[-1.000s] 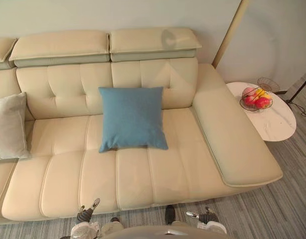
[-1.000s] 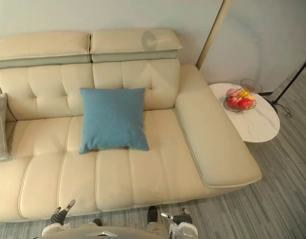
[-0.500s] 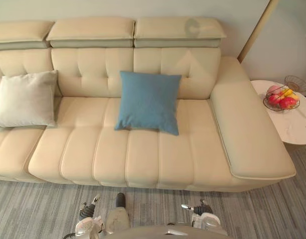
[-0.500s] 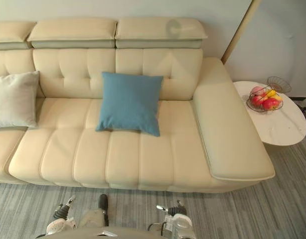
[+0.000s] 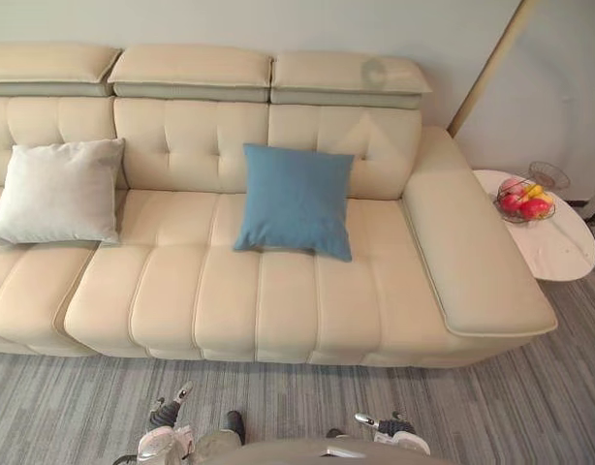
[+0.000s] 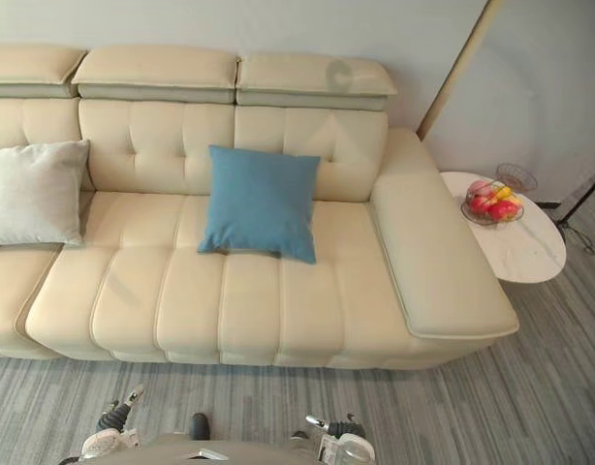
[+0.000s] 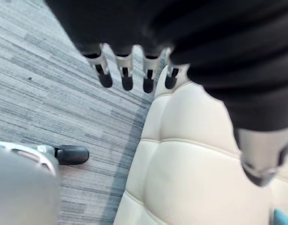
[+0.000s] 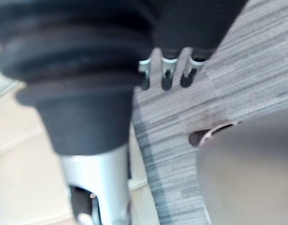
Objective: Pick up cushions and gather them together orderly.
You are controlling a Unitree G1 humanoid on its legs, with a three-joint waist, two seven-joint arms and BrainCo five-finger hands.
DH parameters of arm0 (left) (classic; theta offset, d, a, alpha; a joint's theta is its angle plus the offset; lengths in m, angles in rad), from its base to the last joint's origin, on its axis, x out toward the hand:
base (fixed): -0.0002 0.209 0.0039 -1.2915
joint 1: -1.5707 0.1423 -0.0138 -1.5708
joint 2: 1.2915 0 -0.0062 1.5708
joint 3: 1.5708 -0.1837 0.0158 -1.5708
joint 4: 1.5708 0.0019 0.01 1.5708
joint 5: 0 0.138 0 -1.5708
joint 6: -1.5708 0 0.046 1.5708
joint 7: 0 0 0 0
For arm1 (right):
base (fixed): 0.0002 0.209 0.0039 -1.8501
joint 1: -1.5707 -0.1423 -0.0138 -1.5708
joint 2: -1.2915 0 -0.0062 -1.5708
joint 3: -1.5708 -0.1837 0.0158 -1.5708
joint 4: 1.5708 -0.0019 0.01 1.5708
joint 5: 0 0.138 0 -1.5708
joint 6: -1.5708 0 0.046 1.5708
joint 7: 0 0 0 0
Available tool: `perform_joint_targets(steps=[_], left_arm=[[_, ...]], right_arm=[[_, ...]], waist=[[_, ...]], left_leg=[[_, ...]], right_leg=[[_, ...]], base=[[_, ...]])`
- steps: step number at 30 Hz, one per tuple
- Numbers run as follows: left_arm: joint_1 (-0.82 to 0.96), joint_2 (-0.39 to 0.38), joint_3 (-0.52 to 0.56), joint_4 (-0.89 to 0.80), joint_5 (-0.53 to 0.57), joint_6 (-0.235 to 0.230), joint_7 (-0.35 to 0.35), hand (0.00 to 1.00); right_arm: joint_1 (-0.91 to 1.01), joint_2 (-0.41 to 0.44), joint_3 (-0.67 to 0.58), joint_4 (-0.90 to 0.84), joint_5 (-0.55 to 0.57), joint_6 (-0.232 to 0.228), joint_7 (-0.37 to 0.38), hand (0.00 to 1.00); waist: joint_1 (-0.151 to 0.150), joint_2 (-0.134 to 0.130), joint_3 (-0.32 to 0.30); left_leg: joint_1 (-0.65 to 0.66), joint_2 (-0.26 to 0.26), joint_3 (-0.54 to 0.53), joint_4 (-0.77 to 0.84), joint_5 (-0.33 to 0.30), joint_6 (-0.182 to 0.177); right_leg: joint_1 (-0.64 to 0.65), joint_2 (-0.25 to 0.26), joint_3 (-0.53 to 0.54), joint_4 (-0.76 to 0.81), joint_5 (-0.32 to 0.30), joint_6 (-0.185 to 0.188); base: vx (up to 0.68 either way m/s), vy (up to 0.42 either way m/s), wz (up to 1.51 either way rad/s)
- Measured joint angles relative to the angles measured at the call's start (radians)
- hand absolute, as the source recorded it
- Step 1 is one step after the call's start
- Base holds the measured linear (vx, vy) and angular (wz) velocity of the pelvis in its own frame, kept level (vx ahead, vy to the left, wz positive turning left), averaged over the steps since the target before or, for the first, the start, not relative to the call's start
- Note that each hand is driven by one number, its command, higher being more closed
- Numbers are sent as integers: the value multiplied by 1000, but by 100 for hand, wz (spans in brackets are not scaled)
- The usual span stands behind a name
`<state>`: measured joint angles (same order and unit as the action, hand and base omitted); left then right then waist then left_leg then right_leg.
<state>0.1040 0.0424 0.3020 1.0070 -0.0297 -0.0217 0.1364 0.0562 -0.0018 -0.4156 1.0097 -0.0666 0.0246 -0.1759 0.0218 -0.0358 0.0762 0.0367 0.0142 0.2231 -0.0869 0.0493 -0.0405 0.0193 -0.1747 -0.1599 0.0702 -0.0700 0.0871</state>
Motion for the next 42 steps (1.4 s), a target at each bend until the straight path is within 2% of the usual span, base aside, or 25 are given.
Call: perform_joint_targets(steps=[3, 6, 8, 13, 14, 32, 37, 42], left_arm=[[-3, 11, -19, 38, 23, 3, -22, 0], [-6, 21, -40, 61, 55, 3, -39, 0], [-9, 26, -41, 72, 56, 8, -42, 0], [-13, 39, -43, 75, 75, 12, -42, 0], [-2, 56, -72, 105, 94, 20, -43, 0], [-2, 58, -109, 104, 94, 20, -51, 0], [-6, 57, -110, 102, 95, 20, -52, 0], [-9, 56, -109, 101, 101, 22, -52, 0]], right_arm=[[-7, -20, -2, 30, 0, 2, 2, 0], [-12, -22, -33, 38, 1, 2, 3, 0], [-20, -26, -39, 54, 1, 2, 4, 0], [-37, -28, -40, 71, 1, 6, 21, 0], [-54, -49, -31, 106, 2, 10, 22, 0], [-54, -49, -22, 107, 42, 24, 46, 0], [-56, -49, -14, 106, 43, 24, 45, 0], [-53, -49, -10, 96, 101, 24, 42, 0]], waist=[[0, 14, -20], [-4, 18, -22], [-9, 17, -21], [-14, 8, -14], [-21, 15, 2], [-23, 24, 10], [-34, 27, 17], [-35, 29, 29]], left_leg=[[22, 3, -3, 0, 5, 1], [39, 5, -7, 0, 17, -1], [50, 5, -7, 1, 20, 4], [57, 6, -10, 6, 19, 3], [86, 4, -10, 0, -3, -2], [69, 9, -19, 5, -4, -4], [80, 25, 14, 6, -9, -12], [105, 54, 107, 13, -28, -37]], right_leg=[[23, 10, 17, -22, 14, 3], [48, 17, 23, -43, 20, 9], [66, 20, 25, -55, 35, 21], [85, 23, 19, -72, 37, 17], [119, 24, 24, -92, 31, 9], [127, 23, -24, -115, 39, 24], [127, 32, -2, -123, 46, 26], [81, 67, 118, -114, 62, 9]], base=[[25, -6, -18], [79, -15, -10], [85, -14, -2], [63, -12, 2], [0, 0, 0], [2, -9, 3], [-21, -32, -17], [-45, -36, -61]])
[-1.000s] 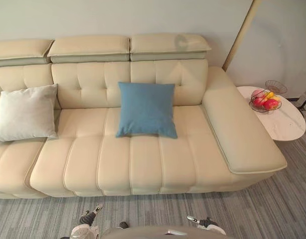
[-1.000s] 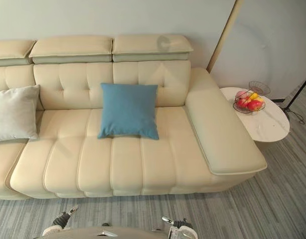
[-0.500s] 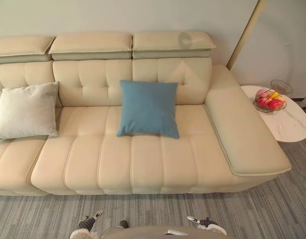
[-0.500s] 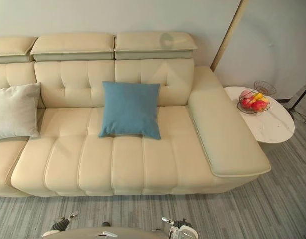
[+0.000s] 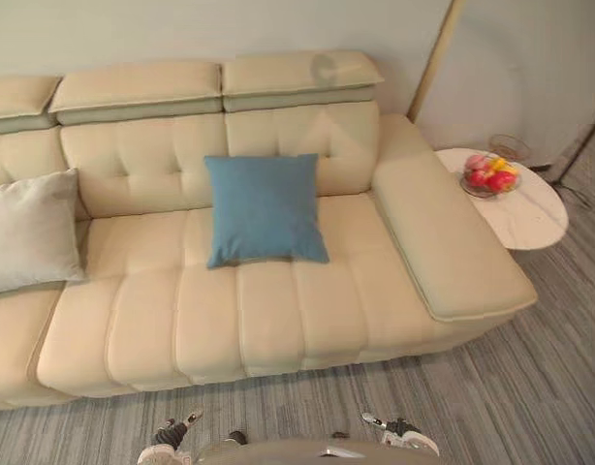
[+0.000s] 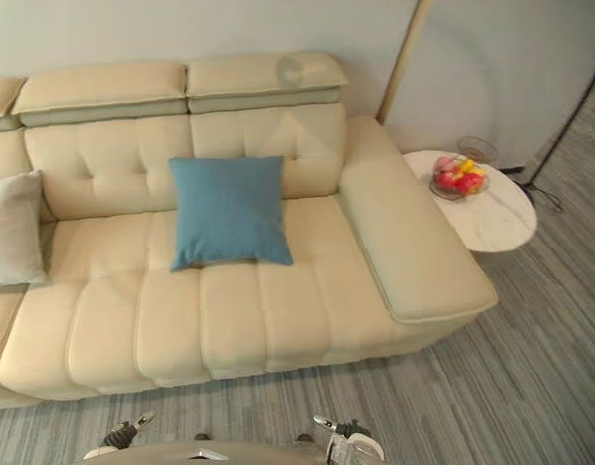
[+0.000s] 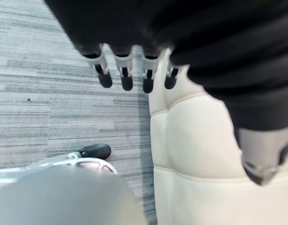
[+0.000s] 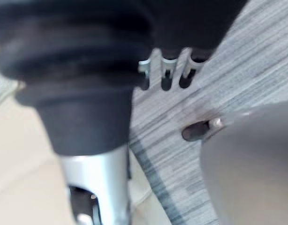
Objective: Pick up cushions and gather them together orderly.
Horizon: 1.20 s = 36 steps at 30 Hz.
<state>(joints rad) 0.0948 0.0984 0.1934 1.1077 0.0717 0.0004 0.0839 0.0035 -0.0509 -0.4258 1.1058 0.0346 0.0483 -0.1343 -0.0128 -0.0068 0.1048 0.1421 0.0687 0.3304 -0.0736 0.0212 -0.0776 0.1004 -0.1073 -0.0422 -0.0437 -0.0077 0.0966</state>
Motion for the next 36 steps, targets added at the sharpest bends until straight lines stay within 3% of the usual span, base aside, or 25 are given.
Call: perform_joint_targets(steps=[4, 5, 7, 10, 11, 12, 13, 14, 15, 18, 20, 23, 26, 27, 29, 32, 36], left_arm=[[-7, 4, 4, -6, -1, 0, 1, 0], [-7, -5, 5, -6, -1, -1, 4, 0], [-12, -22, 9, -7, -1, -1, 5, 0], [-17, -26, 33, -6, -1, -1, 3, 0], [-17, -23, 39, -7, -1, -1, 3, 0], [-17, -16, 40, -7, -1, -1, 3, 0], [-18, -12, 40, -8, -1, -1, 3, 0], [-23, -2, 39, -8, 0, 0, 3, 0], [-45, -2, 39, -10, 0, 0, 4, 0], [-58, 0, 39, -40, -1, -1, 5, 0], [-64, -9, 38, -39, -1, -1, 5, 0], [-69, -54, 10, -36, -1, -1, 3, 0], [-62, -67, -2, -32, 0, 1, 0, 0], [-64, -68, -1, -44, 0, 0, -2, 0], [-64, -76, -1, -50, -1, -3, -2, 0], [-65, -84, -3, -65, -11, -4, -3, 0], [-70, -93, 2, -85, -29, -12, -3, 0]], right_arm=[[-1, -9, 8, -10, 1, -1, -6, 0], [-1, -21, 21, -12, 0, -1, -6, 0], [0, -37, 21, -23, 0, -1, -6, 0], [-15, -24, 42, -36, 0, -1, -5, 0], [-23, -14, 66, -37, -1, -1, -5, 0], [-38, 2, 89, -38, -1, -1, -5, 0], [-47, 6, 100, -38, -1, -1, -5, 0], [-59, 11, 108, -38, -1, -1, -4, 0], [-57, 5, 101, -40, 3, 0, -3, 0], [-47, -8, 103, -45, -2, -2, -6, 0], [-47, -22, 106, -64, -2, -2, -6, 0], [-46, -55, 107, -67, -4, -2, -8, 0], [-45, -56, 106, -63, -3, -1, -8, 0], [-39, -57, 107, -54, -3, -1, -8, 0], [-43, -62, 108, -39, -3, 0, -9, 0], [-45, -74, 106, -18, -2, 5, -11, 0], [-22, -69, 99, -30, -2, 5, -21, 0]], waist=[[-2, -9, 21], [-3, 3, 28], [-4, 26, 29], [3, 9, 30], [6, 7, 30], [9, -4, 28], [10, -8, 29], [7, -5, 41], [-1, 2, 44], [-1, 18, 54], [-11, 41, 55], [-14, 86, 54], [-14, 84, 60], [-12, 69, 66], [-3, 66, 72], [6, 68, 74], [31, 61, 78]], left_leg=[[-67, 12, -106, 151, -55, 10], [-71, 13, -161, 171, -89, 11], [-63, 22, -163, 180, -145, 0], [-42, 19, -11, 206, -210, -6], [-40, 18, 38, 213, -227, -5], [-39, 12, 106, 213, -242, 5], [-39, 16, 136, 214, -238, 12], [-44, 22, 203, 218, -236, 16], [-45, 40, 266, 228, -236, 17], [-7, 66, 330, 241, -235, 16], [24, 74, 336, 231, -236, 14], [59, 74, 366, 195, -218, -20], [61, 105, 382, 306, -200, -30], [1, 167, 364, 515, -198, -25], [-72, 197, 268, 677, -235, 6], [-162, 135, 77, 696, -318, -2], [-240, 66, -112, 505, -315, -4]], right_leg=[[-66, 7, 126, 21, 17, -3], [-81, 15, 175, 19, 28, 2], [-113, 32, 237, 18, 42, 11], [-168, 48, 376, 3, 98, 4], [-185, 61, 399, -5, 133, -8], [-222, 82, 392, -31, 193, -49], [-235, 86, 374, -39, 207, -60], [-265, 88, 276, -35, 211, -99], [-311, 75, 72, 19, 171, -134], [-314, 42, -365, 154, 92, -188], [-299, 36, -497, 175, 58, -198], [-293, 77, -439, 166, 52, -171], [-287, 96, -377, 174, 19, -156], [-266, 98, -348, 172, 5, -153], [-249, 111, -310, 162, -5, -164], [-196, 133, -223, 134, -5, -164], [-167, 135, -123, 128, -13, -151]], base=[[-15, -54, -91], [-6, -14, -88], [-48, 36, -115], [-85, 85, -177], [-85, 59, -218], [-70, 50, -222], [-56, 3, -211], [-16, -54, -155], [22, -73, -148], [97, -108, -126], [105, -158, -73], [73, -42, -59], [58, -51, -56], [53, -50, -42], [46, -36, -52], [108, 18, -80], [69, 78, -95]])
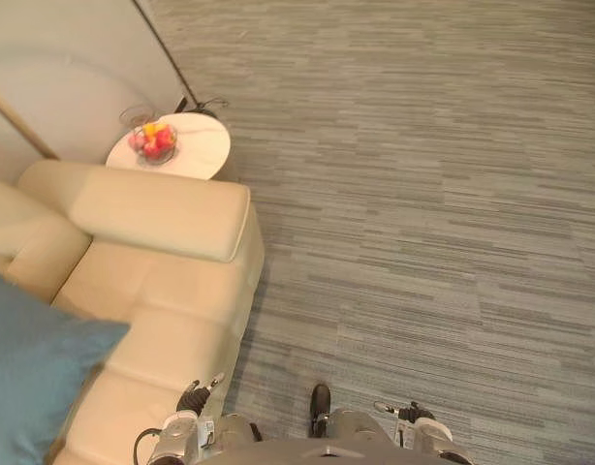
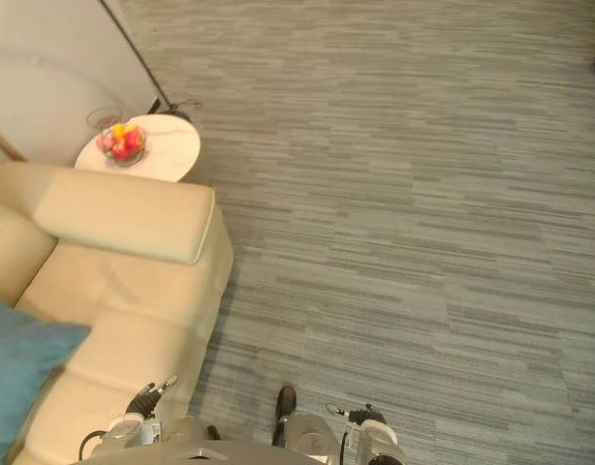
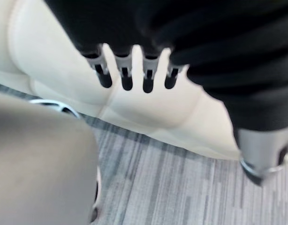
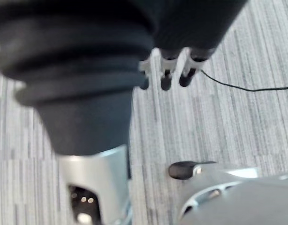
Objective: Pick up cushions and gather them together orderly.
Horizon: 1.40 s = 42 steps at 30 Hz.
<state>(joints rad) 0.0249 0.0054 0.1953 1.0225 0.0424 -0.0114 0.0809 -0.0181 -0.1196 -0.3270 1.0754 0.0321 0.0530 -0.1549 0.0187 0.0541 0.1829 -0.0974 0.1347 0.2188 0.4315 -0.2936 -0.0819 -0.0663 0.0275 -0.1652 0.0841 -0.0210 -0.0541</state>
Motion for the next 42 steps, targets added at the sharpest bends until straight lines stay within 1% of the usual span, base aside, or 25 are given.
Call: perform_joint_targets(steps=[2, 3, 4, 5, 8, 9, 13, 18, 20, 21, 22, 23, 24, 25, 27, 31, 33, 34, 35, 36, 37, 38, 39, 40, 42], left_arm=[[-1, -10, 6, -12, -1, 0, 1, 0], [-2, -13, 7, -11, -1, 0, 1, 0], [-2, -18, 9, -9, -1, 0, 1, 0], [-1, -22, 13, -8, 0, 2, 0, 0], [-4, -7, 18, 11, 1, 3, 0, 0], [-7, 5, 12, 27, 2, 6, 0, 0], [-19, 24, -32, 51, 2, 8, 0, 0], [-13, 34, -50, 59, 3, 8, 2, 0], [-13, 32, -51, 60, 3, 8, 2, 0], [-11, 30, -54, 59, 2, 8, 2, 0], [-12, 24, -71, 58, 2, 9, 2, 0], [-12, 22, -83, 55, 2, 8, 2, 0], [-11, 26, -90, 49, 2, 8, 1, 0], [-8, 31, -89, 49, 2, 8, 1, 0], [-4, 32, -103, 50, 2, 8, 1, 0], [-4, 31, -120, 46, 2, 6, 1, 0], [-4, 31, -119, 41, 0, 6, 1, 0], [-4, 34, -117, 31, 0, 6, 0, 0], [-2, 36, -117, 9, -1, 5, 1, 0], [-2, 35, -118, 8, -1, 5, 1, 0], [-3, 34, -118, 5, -1, 1, 1, 0], [-7, 34, -117, -1, -2, -4, 0, 0], [-12, 31, -117, 0, -2, -4, 0, 0], [-12, 29, -117, -4, -2, -6, 0, 0], [-12, 29, -114, -13, -3, -8, 0, 0]], right_arm=[[7, 16, -9, -4, 1, -1, -1, 0], [9, 17, -12, -8, 1, -1, -1, 0], [15, 21, -16, -17, 1, -3, -2, 0], [26, 35, -30, -42, 1, -4, -2, 0], [35, 58, -40, -45, 1, -9, -1, 0], [44, 67, -40, -37, 1, -7, 0, 0], [25, 84, -36, -33, -1, -6, 3, 0], [-1, 68, -15, 4, -1, -6, 2, 0], [-5, 60, 11, 5, -1, -6, 3, 0], [-20, 59, 10, 4, -1, -5, 2, 0], [-25, 49, 9, 4, -1, -4, 3, 0], [-25, 42, 9, 3, -1, -5, 2, 0], [-21, 37, 10, 5, -1, -5, 2, 0], [-21, 37, 11, 5, -2, -5, 2, 0], [-16, 28, 10, 5, -1, -7, 2, 0], [-11, 24, 7, 5, -1, -7, 0, 0], [-13, 28, 4, 5, 0, -10, 0, 0], [-13, 30, 5, 6, 0, -11, 0, 0], [-13, 32, 6, 9, 0, -11, -1, 0], [-13, 30, 6, 9, 0, -10, -1, 0], [-15, 29, 6, 8, 0, -10, -2, 0], [-24, 27, 7, 7, 3, -10, -3, 0], [-26, 19, 6, 8, 2, -9, -4, 0], [-24, 7, 6, 12, 2, -10, -7, 0], [-23, -1, 5, 19, 2, -9, -8, 0]], waist=[[18, 2, -1], [21, 7, -4], [19, 15, -11], [19, 10, -18], [12, -20, -39], [9, -44, -56], [11, -42, -63], [13, -28, -69], [14, -21, -67], [17, -6, -59], [12, 4, -54], [11, 13, -50], [12, 21, -43], [15, 12, -45], [4, 22, -43], [7, 21, -40], [1, 18, -34], [4, 17, -32], [9, 0, -22], [14, 11, -25], [17, 12, -22], [15, -2, 0], [13, 11, 9], [17, 12, 12], [29, 11, 13]], left_leg=[[-27, -15, -145, -98, 29, 7], [-21, -11, -175, -117, 38, 14], [-4, -6, -177, -128, 84, 9], [13, -9, -150, -138, 108, 8], [49, -32, -93, -174, 107, 27], [74, -53, -66, -196, 114, 34], [117, -101, -31, -238, 115, 37], [158, -118, 24, -250, 101, 61], [166, -107, 54, -251, 93, 73], [173, -88, 102, -262, 90, 79], [189, -77, 128, -278, 89, 80], [194, -71, 142, -281, 89, 80], [209, -62, 181, -278, 88, 79], [224, -66, 201, -278, 83, 70], [233, -57, 213, -278, 83, 61], [231, -31, 215, -274, 94, 42], [200, 6, 220, -192, 76, 13], [174, 28, 222, -122, 71, 12], [118, 65, 223, 11, 81, 28], [98, 78, 219, 54, 91, 43], [77, 97, 213, 92, 96, 51], [48, 100, 187, 168, 76, 43], [32, 91, 136, 186, 42, 36], [12, 58, 100, 160, 11, 28], [-10, 29, 100, 103, 4, 31]], right_leg=[[-2, 10, 51, 3, -3, 14], [-2, 16, 64, 6, -1, 25], [0, 21, 78, 13, -1, 40], [8, 14, 97, 11, 2, 54], [13, -15, 129, -16, 25, 84], [22, -30, 152, -40, 47, 97], [38, -57, 220, -96, 73, 120], [36, -53, 297, -131, 119, 119], [28, -37, 257, -159, 161, 101], [25, -43, 64, -152, 121, 7], [13, -71, -99, -101, 71, -7], [2, -82, -177, -68, 53, -9], [-8, -119, -295, -2, 44, -15], [-9, -131, -323, 15, 55, -1], [-9, -120, -302, 0, 49, 36], [-5, -85, -286, -45, 52, 42], [-9, -59, -288, -43, 28, 37], [-7, -54, -286, -45, 14, 37], [6, -41, -284, -71, -8, 52], [15, -38, -286, -86, -16, 61], [22, -37, -289, -72, -15, 46], [12, -41, -279, -51, -7, 24], [19, -27, -242, -51, -1, 21], [26, -25, -216, -58, -1, 21], [31, -25, -184, -76, -1, 21]], base=[[91, 192, -120], [105, 211, -118], [131, 236, -118], [140, 242, -101], [166, 217, -56], [203, 215, -40], [152, 171, -48], [58, 95, -78], [-22, -1, -89], [-58, -36, -82], [-56, -28, -77], [-45, -12, -72], [-21, -24, -78], [-11, -61, -78], [-18, -140, -50], [-35, -122, -31], [-57, -146, -25], [-28, -189, -42], [-12, -159, -44], [20, -123, -43], [66, -43, -39], [52, -41, -43], [42, -2, -56], [1, 25, -47], [33, 44, -55]])
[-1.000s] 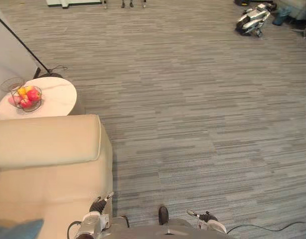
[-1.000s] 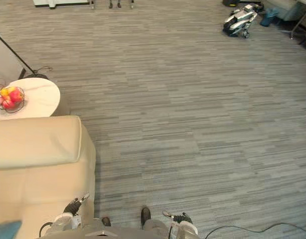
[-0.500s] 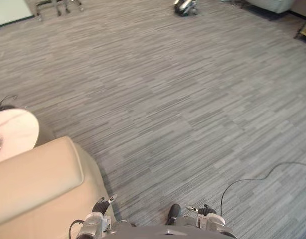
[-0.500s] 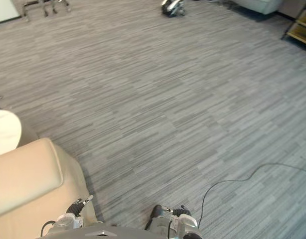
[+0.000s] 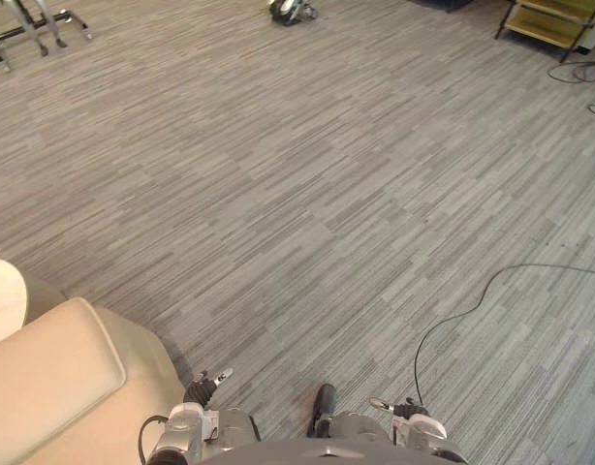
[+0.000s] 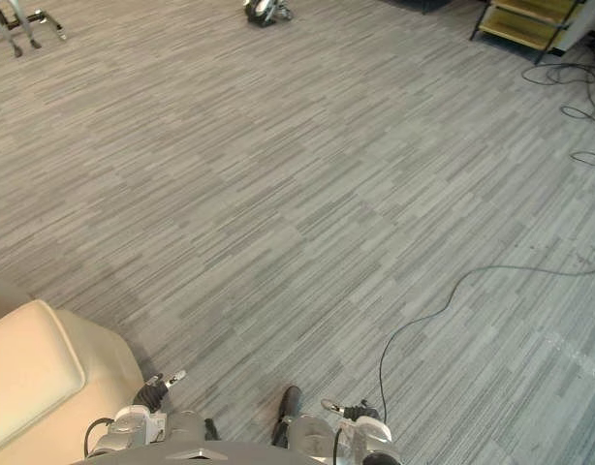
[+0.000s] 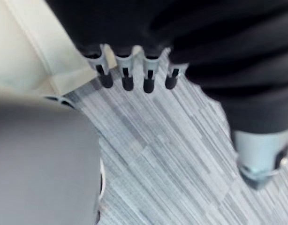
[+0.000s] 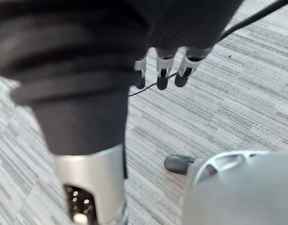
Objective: Pick up cushions and gather them together orderly.
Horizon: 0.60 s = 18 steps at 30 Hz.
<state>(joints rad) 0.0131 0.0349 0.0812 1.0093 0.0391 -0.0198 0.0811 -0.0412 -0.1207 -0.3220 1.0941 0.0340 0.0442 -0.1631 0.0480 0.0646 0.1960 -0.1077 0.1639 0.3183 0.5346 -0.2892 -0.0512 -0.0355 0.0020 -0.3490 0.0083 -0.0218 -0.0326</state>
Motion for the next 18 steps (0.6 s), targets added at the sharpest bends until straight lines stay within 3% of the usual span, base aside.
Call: perform_joint_targets(steps=[3, 4, 5, 6, 8, 9, 10, 13, 14, 15, 16, 17, 18], left_arm=[[0, -2, 26, -11, -8, 0, 0, 0], [7, -11, 45, -10, -11, 0, 1, 0], [11, -21, 64, -3, -17, -3, 1, 0], [16, -11, 77, 1, -18, -2, 1, 0], [36, 38, 87, 2, -17, 1, 1, 0], [49, 31, 117, 10, -17, 8, 1, 0], [59, 20, 136, 24, -17, 13, 2, 0], [119, 5, 162, 38, -17, 24, 3, 0], [145, 3, 167, 51, -15, 33, 2, 0], [158, 17, 179, 64, -16, 39, 1, 0], [160, 21, 181, 70, -14, 40, 3, 0], [147, 26, 181, 71, -15, 39, 3, 0], [120, 33, 176, 70, -13, 39, 2, 0]], right_arm=[[-2, -2, 1, -3, 0, 0, 0, 0], [-1, -10, 0, -13, 0, 0, 0, 0], [-6, -13, 1, -19, 0, -1, -2, 0], [-6, 5, -2, -24, 8, -3, -2, 0], [10, 36, 3, -21, 8, 1, -11, 0], [-7, 36, 6, -22, 8, 2, -17, 0], [-10, 37, 2, -21, 7, 1, -18, 0], [-10, 33, -4, -16, 6, 2, -18, 0], [4, 35, -4, -17, 0, 2, -17, 0], [33, 46, -7, -15, -2, 2, -15, 0], [43, 49, -15, -10, -2, 2, -13, 0], [41, 53, -15, -10, -2, 2, -11, 0], [40, 58, -18, -9, -2, 2, -9, 0]], waist=[[10, -2, 2], [22, 27, -7], [45, 67, 1], [49, 55, 10], [52, -20, 12], [59, 2, 31], [60, -3, 26], [64, -8, 16], [74, -23, -4], [68, -51, -61], [61, -63, -75], [52, -66, -76], [40, -71, -74]], left_leg=[[-32, -44, -19, -139, 4, 8], [-35, -44, -27, -252, 41, 12], [-25, -13, -14, -271, 104, 19], [-25, -14, -2, -245, 95, -3], [-51, -28, 28, -105, 67, -19], [-143, 10, 6, 64, 14, -11], [-174, 1, -19, 63, 5, -9], [-226, -41, -67, -71, 85, 18], [-217, -62, -61, -63, 118, 58], [-209, -99, -35, -68, 81, 67], [-204, -108, -17, -63, 61, 80], [-186, -119, -12, -66, 51, 95], [-140, -137, -12, -93, 44, 107]], right_leg=[[2, 2, 41, -49, -1, 2], [11, 41, 56, -69, -24, 22], [-35, 47, 31, 88, -47, -13], [-45, 21, 11, 265, -116, -28], [66, -21, 65, 203, -239, 16], [112, 24, 124, 135, -210, 10], [116, 18, 132, 117, -207, 16], [139, -1, 172, 99, -226, 60], [127, -41, 201, 163, -283, 90], [89, -89, 210, 243, -320, 134], [57, -106, 217, 321, -333, 158], [19, -127, 225, 423, -324, 177], [-46, -155, 223, 602, -274, 196]], base=[[26, 40, -52], [84, 13, -88], [105, -1, -94], [236, -26, -54], [194, -20, -11], [125, 14, -33], [173, 43, -55], [256, 156, -47], [445, 243, -52], [520, 214, -44], [576, 173, -11], [554, 140, -4], [513, 151, -1]])
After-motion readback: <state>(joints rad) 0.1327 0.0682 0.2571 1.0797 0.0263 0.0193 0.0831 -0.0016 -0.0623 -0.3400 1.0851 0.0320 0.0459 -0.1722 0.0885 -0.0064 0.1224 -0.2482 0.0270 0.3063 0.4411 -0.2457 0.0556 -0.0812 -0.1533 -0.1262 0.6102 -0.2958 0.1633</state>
